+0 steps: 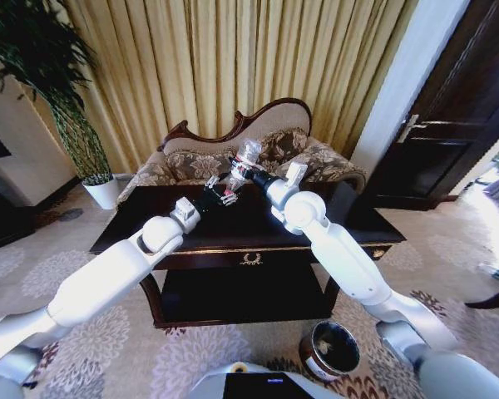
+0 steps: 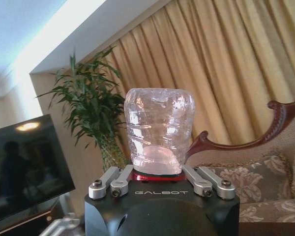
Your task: Move to the front of the table and place the trash on the table into the trash bin.
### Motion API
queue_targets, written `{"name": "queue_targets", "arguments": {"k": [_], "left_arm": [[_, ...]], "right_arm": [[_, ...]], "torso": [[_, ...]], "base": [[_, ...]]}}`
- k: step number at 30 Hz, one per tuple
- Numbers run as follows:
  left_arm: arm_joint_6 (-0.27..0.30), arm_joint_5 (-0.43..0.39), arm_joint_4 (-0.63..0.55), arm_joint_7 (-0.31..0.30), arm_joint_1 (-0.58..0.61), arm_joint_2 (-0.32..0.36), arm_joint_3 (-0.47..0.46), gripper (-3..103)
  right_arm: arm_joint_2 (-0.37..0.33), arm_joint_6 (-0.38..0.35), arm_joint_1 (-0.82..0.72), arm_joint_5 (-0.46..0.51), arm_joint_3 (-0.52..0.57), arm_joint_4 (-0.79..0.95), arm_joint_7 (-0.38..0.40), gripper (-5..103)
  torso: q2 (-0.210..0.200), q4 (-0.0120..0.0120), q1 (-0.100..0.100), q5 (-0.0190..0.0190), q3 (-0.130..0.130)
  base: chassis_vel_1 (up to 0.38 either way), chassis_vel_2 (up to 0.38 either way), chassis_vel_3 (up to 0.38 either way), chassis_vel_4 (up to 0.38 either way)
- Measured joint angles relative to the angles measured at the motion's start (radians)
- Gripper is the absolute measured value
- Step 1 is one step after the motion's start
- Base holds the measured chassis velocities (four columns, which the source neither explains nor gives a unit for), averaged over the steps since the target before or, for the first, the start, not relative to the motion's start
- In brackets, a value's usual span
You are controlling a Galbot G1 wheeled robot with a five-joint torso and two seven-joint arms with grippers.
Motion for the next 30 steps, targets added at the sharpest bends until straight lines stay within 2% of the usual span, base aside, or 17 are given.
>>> {"name": "queue_targets", "arguments": {"k": [1,2,3,5,6,12,14,15,16,17,18,20,21,23,28,30], "left_arm": [[0.0,0.0,0.0,0.0,0.0,0.0,0.0,74],[0.024,-0.024,-0.018,-0.011,0.008,0.002,-0.01,80],[0.042,-0.047,-0.033,-0.024,0.015,0.007,-0.019,90],[0.048,-0.056,-0.04,-0.028,0.021,0.012,-0.027,90],[0.056,-0.068,-0.051,-0.033,0.037,0.021,-0.046,98],[0.079,-0.107,-0.087,-0.058,0.119,0.055,-0.136,100],[0.093,-0.126,-0.104,-0.078,0.169,0.072,-0.191,100],[0.093,-0.126,-0.104,-0.078,0.169,0.072,-0.191,100],[0.109,-0.138,-0.114,-0.103,0.201,0.079,-0.228,100],[0.132,-0.159,-0.123,-0.154,0.228,0.083,-0.259,100],[0.132,-0.159,-0.123,-0.154,0.228,0.083,-0.259,100],[0.184,-0.211,-0.129,-0.262,0.262,0.087,-0.314,100],[0.184,-0.211,-0.129,-0.262,0.262,0.087,-0.314,100],[0.216,-0.224,-0.126,-0.313,0.277,0.097,-0.353,100],[0.248,-0.238,-0.108,-0.33,0.295,0.116,-0.413,100],[0.281,-0.274,-0.099,-0.336,0.313,0.117,-0.472,100]], "right_arm": [[0.0,0.0,0.0,0.0,0.0,0.0,0.0,27],[0.002,0.005,-0.004,-0.005,0.011,-0.014,0.0,25],[0.003,0.011,-0.009,-0.019,0.023,-0.033,-0.003,25],[0.003,0.013,-0.011,-0.029,0.031,-0.043,-0.006,25],[0.002,0.016,-0.016,-0.05,0.045,-0.061,-0.013,25],[-0.014,0.033,-0.033,-0.144,0.077,-0.108,-0.047,25],[-0.027,0.049,-0.051,-0.223,0.094,-0.132,-0.07,25],[-0.027,0.049,-0.051,-0.223,0.094,-0.132,-0.07,25],[-0.034,0.055,-0.066,-0.273,0.106,-0.142,-0.074,25],[-0.041,0.059,-0.083,-0.305,0.118,-0.145,-0.073,25],[-0.041,0.059,-0.083,-0.305,0.118,-0.145,-0.073,25],[-0.054,0.059,-0.118,-0.345,0.141,-0.14,-0.055,25],[-0.054,0.059,-0.118,-0.345,0.141,-0.14,-0.055,25],[-0.07,0.065,-0.153,-0.392,0.164,-0.13,-0.052,25],[-0.102,0.089,-0.217,-0.441,0.212,-0.109,-0.062,25],[-0.127,0.101,-0.255,-0.46,0.237,-0.096,-0.062,25]], "torso": [[0.0,0.0,0.0,0.0,0.0],[0.0,0.0001,0.0,-0.0001,0.0],[0.0,0.0001,0.0,0.0,0.0],[0.0,0.0,0.0,0.0,0.0],[0.0,-0.0001,0.0,0.0,0.0],[0.0,0.0002,0.0,-0.0002,0.0],[0.0,0.0001,0.0,0.0,0.0],[0.0,0.0001,0.0,0.0,0.0],[0.0,0.0001,0.0,-0.0001,0.0],[0.0,0.0,0.0,0.0001,0.0],[0.0,0.0,0.0,0.0001,0.0],[0.0,0.0,0.0,0.0,0.0],[0.0,0.0,0.0,0.0,0.0],[0.0,0.0001,0.0,0.0,0.0],[0.0,-0.0001,0.0,0.0,0.0],[0.0,-0.0001,0.0,0.0001,0.0]], "base": [[0.0,0.0,0.0,0.0],[0.0,0.0,0.0,0.0],[0.0,0.0,0.0,0.0],[0.0,0.0,0.0,0.0],[0.0,0.0,0.0,0.0],[0.0,0.0,0.0,0.0],[0.0,0.0,0.0,0.0],[0.0,0.0,0.0,0.0],[0.0,0.0,0.0,0.0],[0.0,0.0,0.0,0.0],[0.0,0.0,0.0,0.0],[0.0,0.0,0.0,0.0],[0.0,0.0,0.0,0.0],[0.0,0.0,0.0,0.0],[0.0,0.0,0.0,0.0],[0.0,0.0,0.0,0.0]]}}
